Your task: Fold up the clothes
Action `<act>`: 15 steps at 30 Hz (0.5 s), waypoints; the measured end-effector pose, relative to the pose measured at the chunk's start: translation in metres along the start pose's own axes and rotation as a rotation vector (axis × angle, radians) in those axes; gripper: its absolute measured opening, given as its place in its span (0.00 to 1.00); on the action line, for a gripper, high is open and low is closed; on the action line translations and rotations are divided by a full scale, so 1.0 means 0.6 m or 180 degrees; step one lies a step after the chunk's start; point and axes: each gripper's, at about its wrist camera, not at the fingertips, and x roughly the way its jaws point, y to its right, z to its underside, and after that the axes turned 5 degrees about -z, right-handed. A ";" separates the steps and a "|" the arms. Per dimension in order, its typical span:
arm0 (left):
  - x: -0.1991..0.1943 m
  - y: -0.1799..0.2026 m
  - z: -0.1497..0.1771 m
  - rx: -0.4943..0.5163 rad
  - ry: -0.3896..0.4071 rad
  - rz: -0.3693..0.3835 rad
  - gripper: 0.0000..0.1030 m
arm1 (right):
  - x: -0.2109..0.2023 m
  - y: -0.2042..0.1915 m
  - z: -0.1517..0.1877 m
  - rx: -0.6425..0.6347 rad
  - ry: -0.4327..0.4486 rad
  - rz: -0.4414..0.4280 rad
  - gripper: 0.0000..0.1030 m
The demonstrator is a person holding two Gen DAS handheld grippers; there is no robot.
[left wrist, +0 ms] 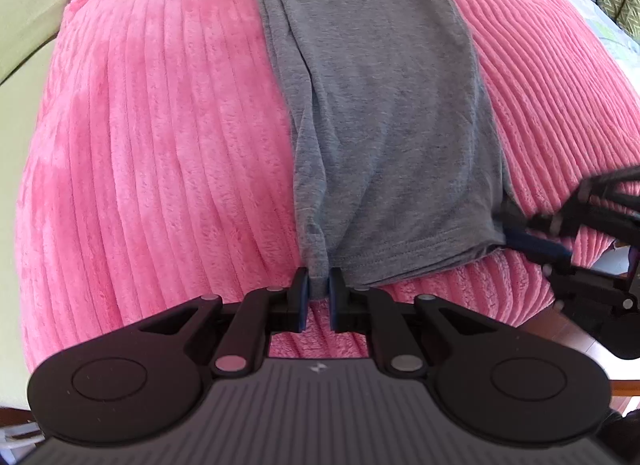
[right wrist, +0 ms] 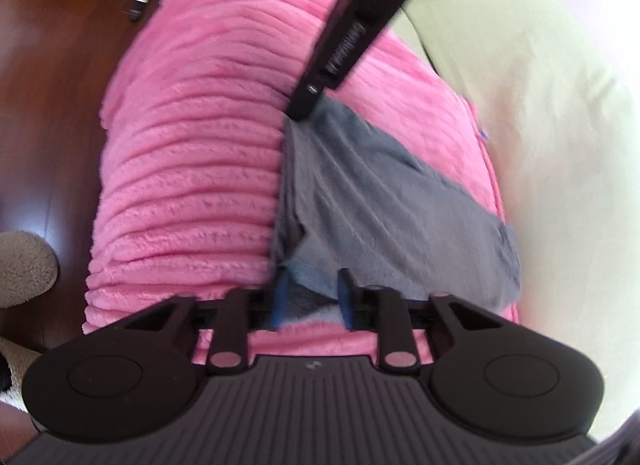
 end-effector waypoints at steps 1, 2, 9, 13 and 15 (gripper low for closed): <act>-0.003 0.002 0.000 0.0037 0.0011 -0.0015 0.04 | 0.000 0.003 0.001 -0.0019 0.0023 -0.0047 0.00; -0.007 0.005 0.001 0.0072 0.0024 -0.0027 0.04 | -0.004 0.009 0.004 -0.0011 0.0051 -0.0081 0.00; -0.053 0.014 -0.006 0.0082 0.0145 0.0056 0.03 | -0.073 0.053 0.027 0.0079 0.0121 -0.0153 0.00; -0.013 0.010 0.015 -0.0029 -0.0017 0.0001 0.01 | -0.074 0.041 0.036 0.0069 0.0055 -0.0247 0.00; 0.000 0.007 0.021 -0.0032 -0.0070 -0.0051 0.00 | -0.061 0.024 0.042 0.0057 -0.0018 -0.0299 0.00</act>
